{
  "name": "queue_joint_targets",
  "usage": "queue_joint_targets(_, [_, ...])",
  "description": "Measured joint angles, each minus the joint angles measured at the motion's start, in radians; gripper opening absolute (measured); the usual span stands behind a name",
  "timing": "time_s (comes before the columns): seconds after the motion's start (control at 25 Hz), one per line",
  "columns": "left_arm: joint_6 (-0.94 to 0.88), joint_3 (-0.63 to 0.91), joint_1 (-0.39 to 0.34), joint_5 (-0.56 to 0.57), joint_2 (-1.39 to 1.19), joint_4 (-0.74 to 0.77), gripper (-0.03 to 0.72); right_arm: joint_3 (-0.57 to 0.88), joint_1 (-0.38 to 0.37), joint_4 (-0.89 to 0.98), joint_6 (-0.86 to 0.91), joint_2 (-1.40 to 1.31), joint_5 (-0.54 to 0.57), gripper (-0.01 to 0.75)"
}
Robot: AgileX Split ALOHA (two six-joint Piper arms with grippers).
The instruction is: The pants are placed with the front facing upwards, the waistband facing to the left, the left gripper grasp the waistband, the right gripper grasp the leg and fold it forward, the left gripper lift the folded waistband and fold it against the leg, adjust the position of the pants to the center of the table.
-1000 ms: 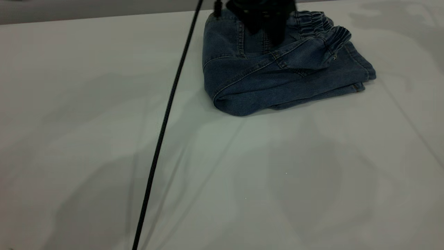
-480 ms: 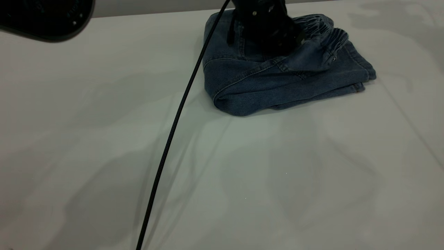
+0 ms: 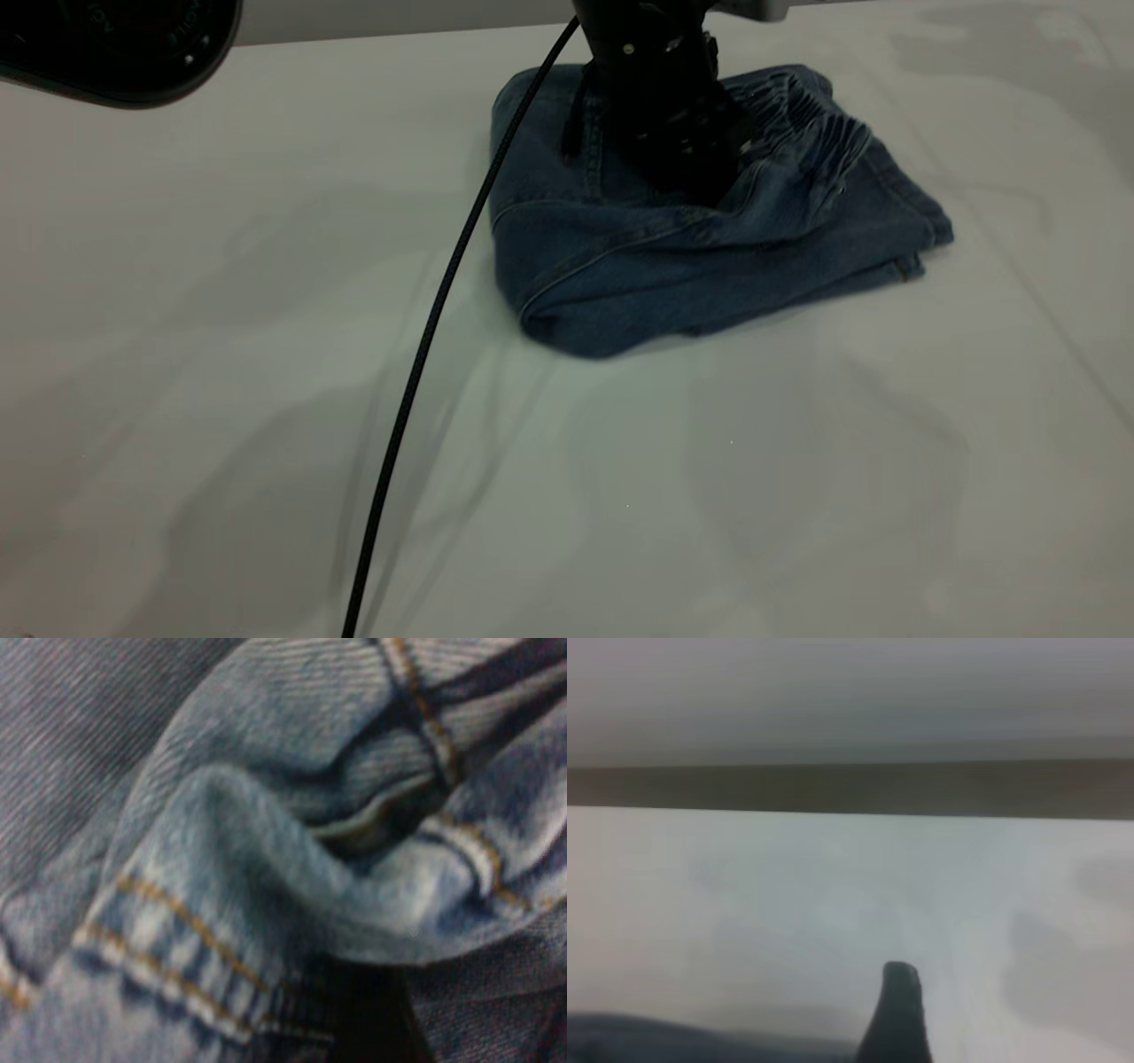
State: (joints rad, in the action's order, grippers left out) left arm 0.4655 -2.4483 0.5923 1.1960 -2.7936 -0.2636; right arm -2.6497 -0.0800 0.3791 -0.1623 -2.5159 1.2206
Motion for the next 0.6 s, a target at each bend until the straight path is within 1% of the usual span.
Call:
queue_joint_targets(0.08, [0.057, 0.000, 0.000, 0.031, 0.001, 0.000, 0.464, 0.000, 0.000, 0.000, 0.000, 0.000, 0.000, 0.540])
queue_joint_targets(0.2, [0.159, 0.001, 0.001, 0.038, 0.002, 0.012, 0.464, 0.000, 0.000, 0.000, -0.001, 0.000, 0.000, 0.540])
queue_joint_targets(0.4, [0.322, 0.002, 0.003, 0.045, 0.002, 0.071, 0.461, 0.000, 0.000, 0.000, 0.000, 0.000, 0.000, 0.540])
queue_joint_targets(0.6, [0.357, 0.002, 0.002, 0.041, 0.002, 0.166, 0.459, 0.000, 0.000, -0.001, 0.000, 0.000, 0.000, 0.540])
